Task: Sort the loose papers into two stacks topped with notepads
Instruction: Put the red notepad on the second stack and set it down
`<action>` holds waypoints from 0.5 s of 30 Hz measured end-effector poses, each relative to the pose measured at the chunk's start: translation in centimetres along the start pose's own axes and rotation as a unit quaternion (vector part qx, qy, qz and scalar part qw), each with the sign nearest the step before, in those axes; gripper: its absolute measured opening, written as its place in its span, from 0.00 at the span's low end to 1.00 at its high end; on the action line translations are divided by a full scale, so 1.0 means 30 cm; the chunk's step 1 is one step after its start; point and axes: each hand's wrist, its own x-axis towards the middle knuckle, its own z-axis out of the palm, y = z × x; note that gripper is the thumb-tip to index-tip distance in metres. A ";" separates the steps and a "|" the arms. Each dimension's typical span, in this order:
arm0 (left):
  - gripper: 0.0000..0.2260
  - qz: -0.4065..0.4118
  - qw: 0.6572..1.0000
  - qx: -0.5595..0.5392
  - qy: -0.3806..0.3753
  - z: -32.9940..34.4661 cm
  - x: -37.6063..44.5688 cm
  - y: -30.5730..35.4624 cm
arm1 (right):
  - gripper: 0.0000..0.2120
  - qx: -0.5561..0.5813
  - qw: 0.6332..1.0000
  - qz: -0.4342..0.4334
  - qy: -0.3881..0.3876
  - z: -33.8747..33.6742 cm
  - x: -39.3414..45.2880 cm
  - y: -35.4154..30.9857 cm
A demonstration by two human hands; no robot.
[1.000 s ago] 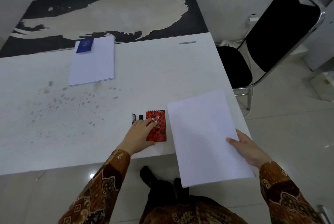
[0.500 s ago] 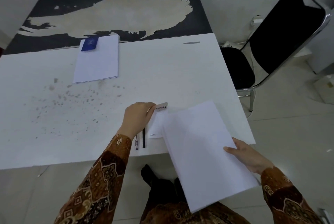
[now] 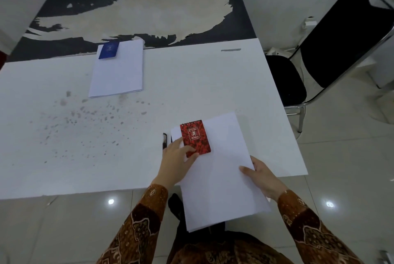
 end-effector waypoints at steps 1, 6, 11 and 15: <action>0.10 -0.013 0.999 -0.029 0.009 0.007 0.002 0.001 | 0.14 0.003 1.000 -0.002 0.002 -0.001 0.005 0.003; 0.19 -0.114 0.990 0.036 0.069 -0.015 0.074 0.028 | 0.14 -0.001 1.000 -0.009 0.003 -0.005 0.011 0.001; 0.40 -0.213 0.974 0.081 -0.001 -0.060 0.175 0.040 | 0.14 0.006 1.000 -0.010 0.012 -0.016 0.026 -0.001; 0.32 -0.224 0.974 -0.030 -0.021 -0.090 0.225 0.039 | 0.16 0.017 0.999 -0.021 0.022 -0.036 0.026 -0.018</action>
